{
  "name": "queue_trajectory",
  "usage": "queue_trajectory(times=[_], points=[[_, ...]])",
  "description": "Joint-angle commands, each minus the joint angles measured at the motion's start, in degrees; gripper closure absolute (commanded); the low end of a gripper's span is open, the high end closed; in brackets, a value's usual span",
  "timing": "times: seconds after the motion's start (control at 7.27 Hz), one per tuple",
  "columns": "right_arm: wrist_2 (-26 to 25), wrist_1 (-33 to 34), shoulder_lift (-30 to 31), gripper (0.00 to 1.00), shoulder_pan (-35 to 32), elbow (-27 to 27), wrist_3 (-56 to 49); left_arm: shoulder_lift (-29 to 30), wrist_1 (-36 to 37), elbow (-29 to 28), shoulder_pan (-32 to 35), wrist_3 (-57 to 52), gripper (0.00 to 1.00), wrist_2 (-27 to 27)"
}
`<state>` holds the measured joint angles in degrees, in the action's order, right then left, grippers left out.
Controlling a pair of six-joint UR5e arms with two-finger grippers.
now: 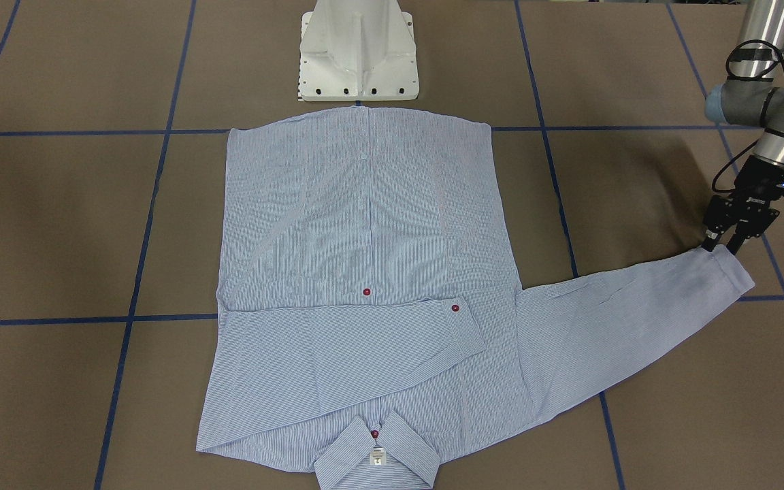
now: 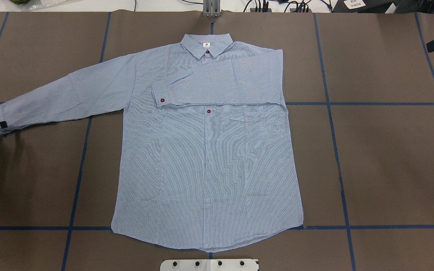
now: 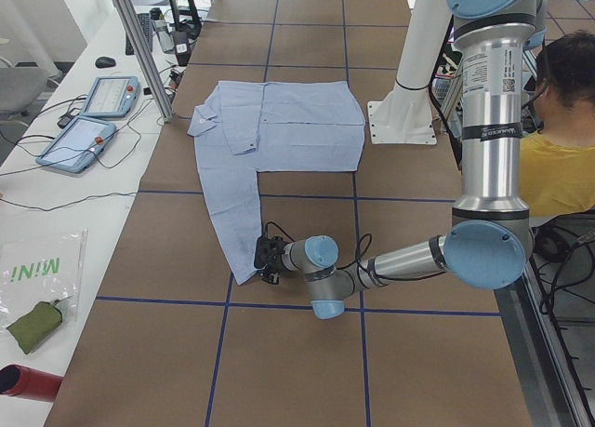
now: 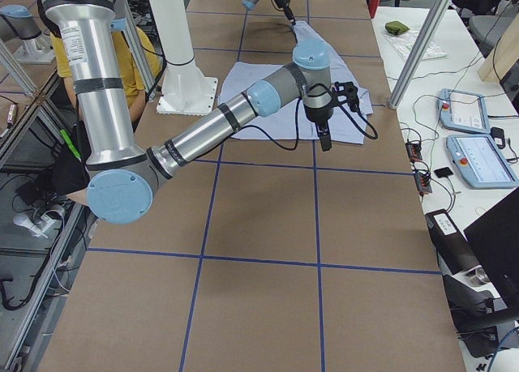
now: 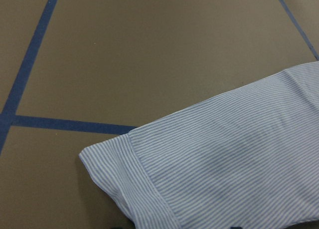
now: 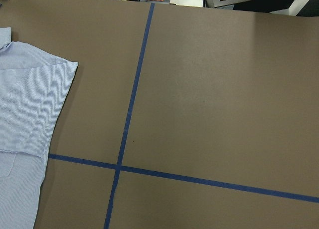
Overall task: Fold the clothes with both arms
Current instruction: 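Grasp the cuff of the other sleeve with the left gripper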
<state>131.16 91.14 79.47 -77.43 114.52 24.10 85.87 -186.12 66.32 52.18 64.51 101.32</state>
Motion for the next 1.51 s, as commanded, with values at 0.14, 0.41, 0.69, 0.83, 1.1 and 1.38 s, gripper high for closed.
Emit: queue_trajectory(times=[0.14, 0.41, 0.69, 0.83, 1.1, 1.38], points=[[0.0, 0.0, 0.0, 0.0, 0.0, 0.1, 0.4, -0.3, -0.2, 1.3, 0.3, -2.4, 1.0, 0.5], [0.0, 0.0, 0.1, 0.0, 0.0, 0.2, 0.6, -0.4, -0.2, 8.3, 0.6, -7.4, 1.0, 0.9], [0.1, -1.8, 1.0, 0.0, 0.0, 0.0, 0.8, 4.1, -0.3, 13.2, 0.3, -16.5, 1.0, 1.0], [0.1, -2.0, 1.1, 0.0, 0.0, 0.0, 0.8, 8.8, -0.3, 15.2, 0.0, -16.8, 1.0, 0.9], [0.1, -2.0, 1.4, 0.0, 0.0, 0.2, 0.9, 19.6, 0.7, 13.3, -5.9, -11.5, 1.0, 0.8], [0.1, -2.0, 1.6, 0.0, 0.0, 0.1, 0.9, 34.5, 3.5, 4.4, -12.4, -6.6, 1.0, 0.5]])
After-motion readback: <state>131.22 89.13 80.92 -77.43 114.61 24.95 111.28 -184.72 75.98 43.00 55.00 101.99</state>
